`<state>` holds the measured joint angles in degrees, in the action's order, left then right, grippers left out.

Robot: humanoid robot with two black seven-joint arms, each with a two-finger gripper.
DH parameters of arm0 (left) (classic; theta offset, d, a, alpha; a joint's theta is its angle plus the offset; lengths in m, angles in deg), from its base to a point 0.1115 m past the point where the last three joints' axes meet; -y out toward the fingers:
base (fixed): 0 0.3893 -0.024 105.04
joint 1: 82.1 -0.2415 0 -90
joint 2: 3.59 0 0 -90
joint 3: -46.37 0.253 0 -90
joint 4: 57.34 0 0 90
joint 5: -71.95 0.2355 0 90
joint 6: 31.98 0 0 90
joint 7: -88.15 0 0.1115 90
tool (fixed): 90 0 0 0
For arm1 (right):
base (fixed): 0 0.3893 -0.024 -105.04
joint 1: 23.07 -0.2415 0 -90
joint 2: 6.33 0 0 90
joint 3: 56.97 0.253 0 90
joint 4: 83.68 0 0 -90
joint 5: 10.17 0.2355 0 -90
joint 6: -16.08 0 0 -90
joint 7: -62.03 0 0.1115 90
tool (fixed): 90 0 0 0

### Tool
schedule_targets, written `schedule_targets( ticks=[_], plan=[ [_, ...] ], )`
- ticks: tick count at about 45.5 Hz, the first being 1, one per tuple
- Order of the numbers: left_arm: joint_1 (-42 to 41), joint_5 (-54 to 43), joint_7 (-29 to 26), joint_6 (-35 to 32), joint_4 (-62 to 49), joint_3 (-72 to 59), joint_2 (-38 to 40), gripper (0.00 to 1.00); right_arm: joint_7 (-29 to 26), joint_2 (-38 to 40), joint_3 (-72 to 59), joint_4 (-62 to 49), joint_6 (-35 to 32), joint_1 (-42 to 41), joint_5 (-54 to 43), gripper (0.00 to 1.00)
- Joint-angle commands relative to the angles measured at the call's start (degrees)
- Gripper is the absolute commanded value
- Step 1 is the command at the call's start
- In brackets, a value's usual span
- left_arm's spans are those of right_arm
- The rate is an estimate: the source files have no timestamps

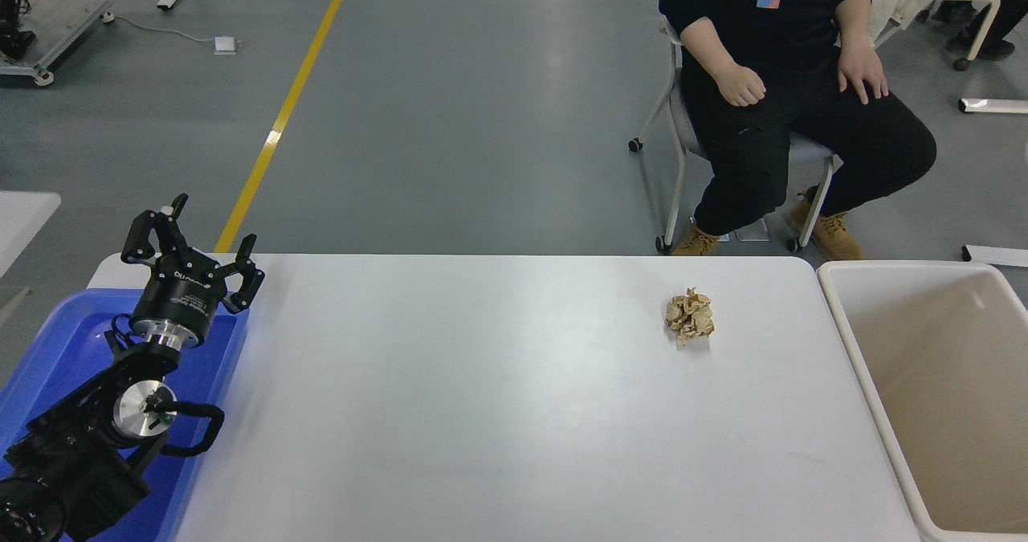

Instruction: Clean the table surface

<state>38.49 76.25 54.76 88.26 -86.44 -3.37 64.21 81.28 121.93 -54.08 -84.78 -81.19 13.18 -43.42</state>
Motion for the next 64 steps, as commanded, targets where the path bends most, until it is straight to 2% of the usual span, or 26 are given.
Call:
schedule_targets(
  ticks=[1,8,16,37,64],
  plan=[
    [0.0,0.0,0.0,0.0,0.0,0.0,0.0,1.00,-4.8,-2.8,-1.0,-3.7,4.2,4.6,2.2,0.00],
    [0.0,0.0,0.0,0.0,0.0,0.0,0.0,1.00,-7.8,-3.7,-1.0,-4.1,6.3,6.8,2.7,0.00],
    [0.0,0.0,0.0,0.0,0.0,0.0,0.0,1.00,-8.1,-4.1,-1.0,-4.0,6.7,8.6,3.3,0.00],
    [0.0,0.0,0.0,0.0,0.0,0.0,0.0,1.00,-7.8,-14.3,-1.2,-4.0,8.6,16.9,3.6,0.00],
    [0.0,0.0,0.0,0.1,0.0,0.0,0.0,1.00,-7.7,-17.1,-3.3,-3.9,10.3,18.5,3.6,0.00]
  ],
)
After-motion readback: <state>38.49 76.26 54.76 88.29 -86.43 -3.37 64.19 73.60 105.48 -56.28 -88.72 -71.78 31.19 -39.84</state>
